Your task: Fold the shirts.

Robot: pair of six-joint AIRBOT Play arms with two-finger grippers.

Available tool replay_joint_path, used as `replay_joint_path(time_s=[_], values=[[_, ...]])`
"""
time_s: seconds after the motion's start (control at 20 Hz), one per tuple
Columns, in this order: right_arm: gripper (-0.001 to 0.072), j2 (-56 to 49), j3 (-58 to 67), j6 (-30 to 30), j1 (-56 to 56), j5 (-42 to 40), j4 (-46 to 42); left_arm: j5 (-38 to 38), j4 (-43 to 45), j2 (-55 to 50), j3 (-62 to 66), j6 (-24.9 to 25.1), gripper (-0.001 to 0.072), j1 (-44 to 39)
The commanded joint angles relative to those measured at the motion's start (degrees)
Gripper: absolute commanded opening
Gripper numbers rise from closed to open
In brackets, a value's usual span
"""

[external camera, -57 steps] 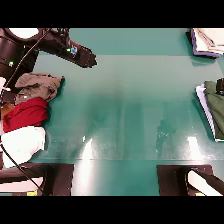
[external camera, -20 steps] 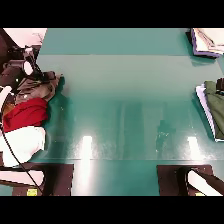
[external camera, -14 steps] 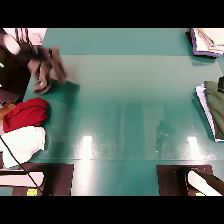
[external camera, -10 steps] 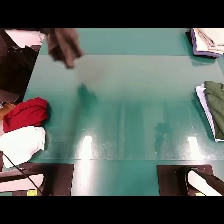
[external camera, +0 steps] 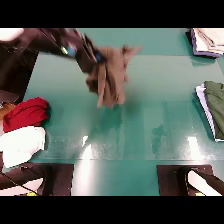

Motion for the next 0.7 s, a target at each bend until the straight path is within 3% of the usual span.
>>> replay_joint_path(time_s=[0.0,0.15,0.25,0.35,0.5,0.65], values=[[0.0021,0.1,0.9,0.0,0.0,2.5,-0.1,2.4,8.8,-0.7,-12.3,-5.2,0.0702,-0.5],[0.0021,0.1,0.9,0.0,0.0,2.4,-0.1,-2.0,14.2,0.2,-12.8,-13.3,0.0709,3.5],[0.0021,0.1,0.9,0.0,0.0,2.4,-0.1,-8.4,10.9,1.3,-13.5,-17.1,0.0708,6.8],[0.0021,0.1,0.9,0.0,0.0,2.1,-0.1,-10.4,5.3,2.5,-18.1,-17.9,0.0708,7.2],[0.0021,0.1,0.9,0.0,0.0,2.1,-0.1,-5.3,-0.5,3.3,-29.4,-17.8,0.0709,3.0],[0.0021,0.1,0.9,0.0,0.0,2.1,-0.1,5.1,-0.6,3.2,-40.4,-17.8,0.071,-3.2]])
